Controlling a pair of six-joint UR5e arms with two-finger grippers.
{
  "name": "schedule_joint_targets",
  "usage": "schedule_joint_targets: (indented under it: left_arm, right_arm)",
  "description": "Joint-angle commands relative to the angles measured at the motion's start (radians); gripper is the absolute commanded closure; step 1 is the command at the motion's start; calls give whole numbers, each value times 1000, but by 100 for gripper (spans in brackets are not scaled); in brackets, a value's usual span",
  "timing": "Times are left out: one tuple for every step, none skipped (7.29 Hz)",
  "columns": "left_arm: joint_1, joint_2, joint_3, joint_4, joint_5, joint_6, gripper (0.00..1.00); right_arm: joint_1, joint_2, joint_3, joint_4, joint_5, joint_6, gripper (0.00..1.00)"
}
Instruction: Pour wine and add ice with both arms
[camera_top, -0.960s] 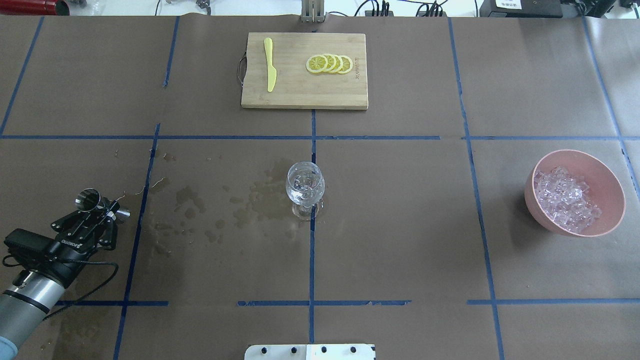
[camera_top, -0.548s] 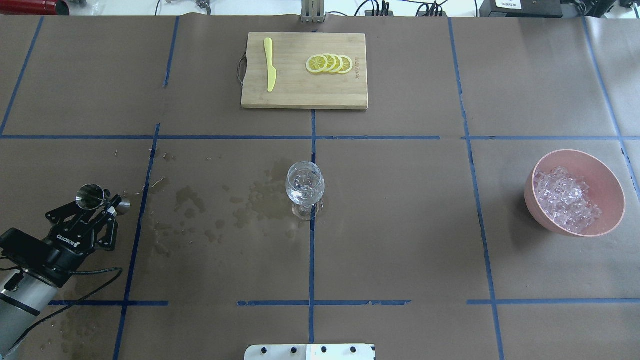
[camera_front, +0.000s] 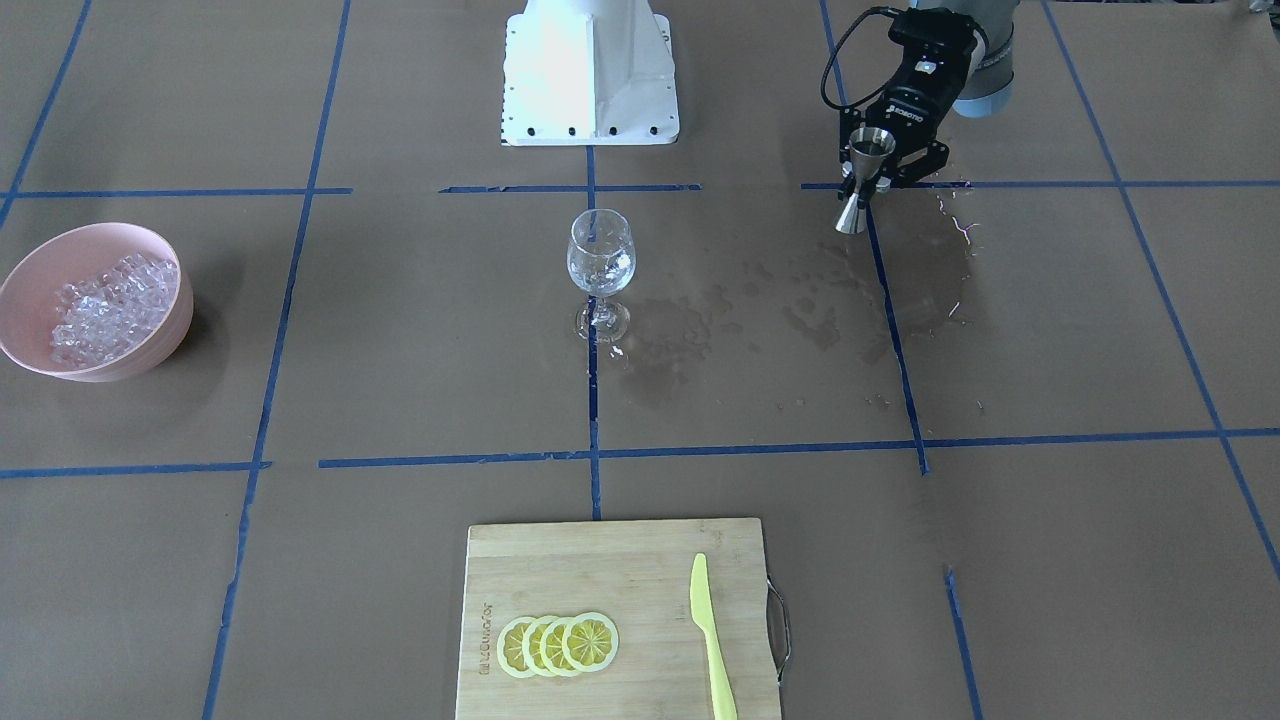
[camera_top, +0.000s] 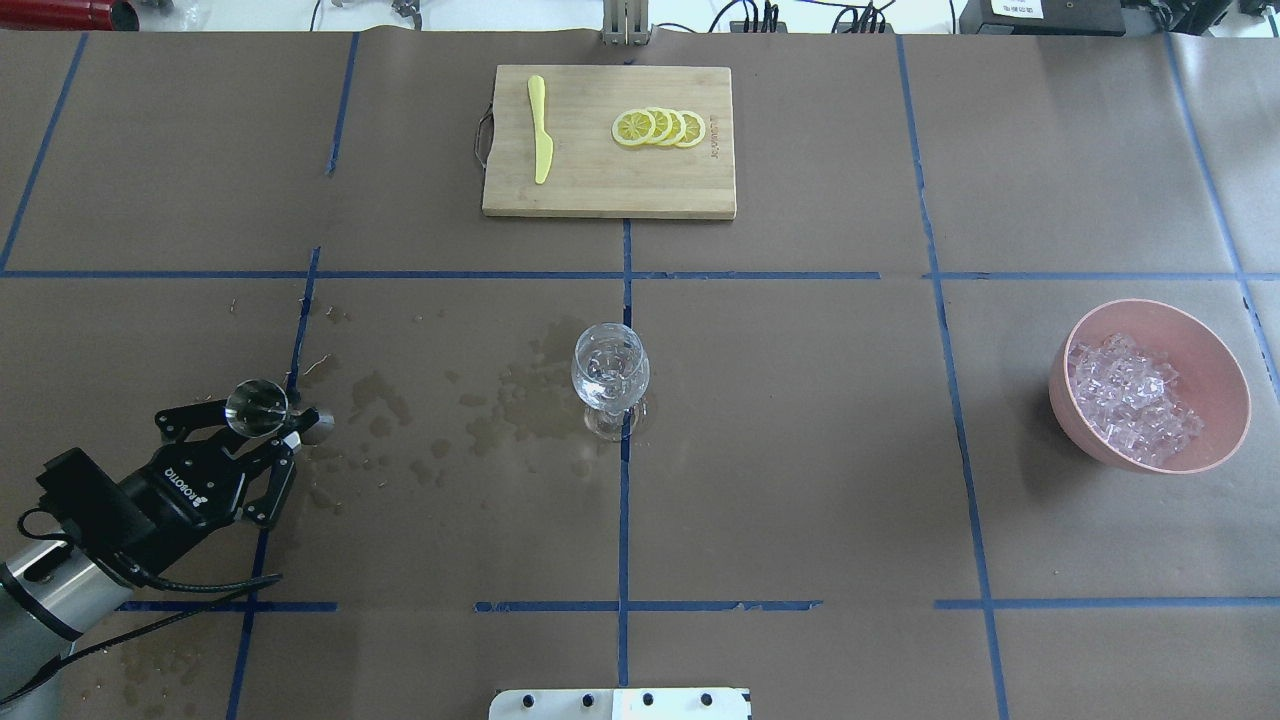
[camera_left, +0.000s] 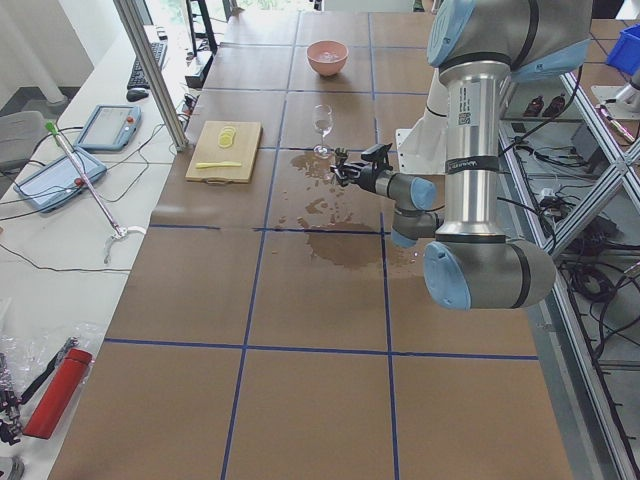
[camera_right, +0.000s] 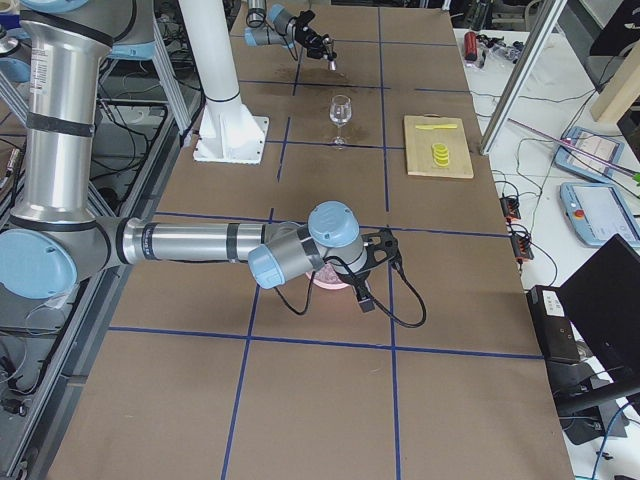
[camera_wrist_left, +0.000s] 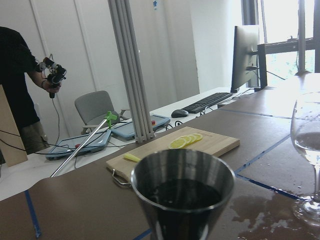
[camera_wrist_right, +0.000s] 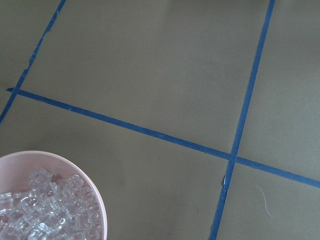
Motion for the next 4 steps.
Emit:
schedule_joint_targets:
  left_arm:
    - [-144,-66,-40,165,-322,3,100]
    - [-204,-122,-40,255,-432,3,100]
    - [-233,-159,-40,317,-483,3,100]
    - [-277,-209,-52,418,-572,3,100]
  right_arm:
    - [0,-1,0,0,0,0,0]
    - [0,-1,-2,0,0,0,0]
    - [0,-3,-2,0,0,-2,0]
    - [0,-1,-6,0,0,-2,0]
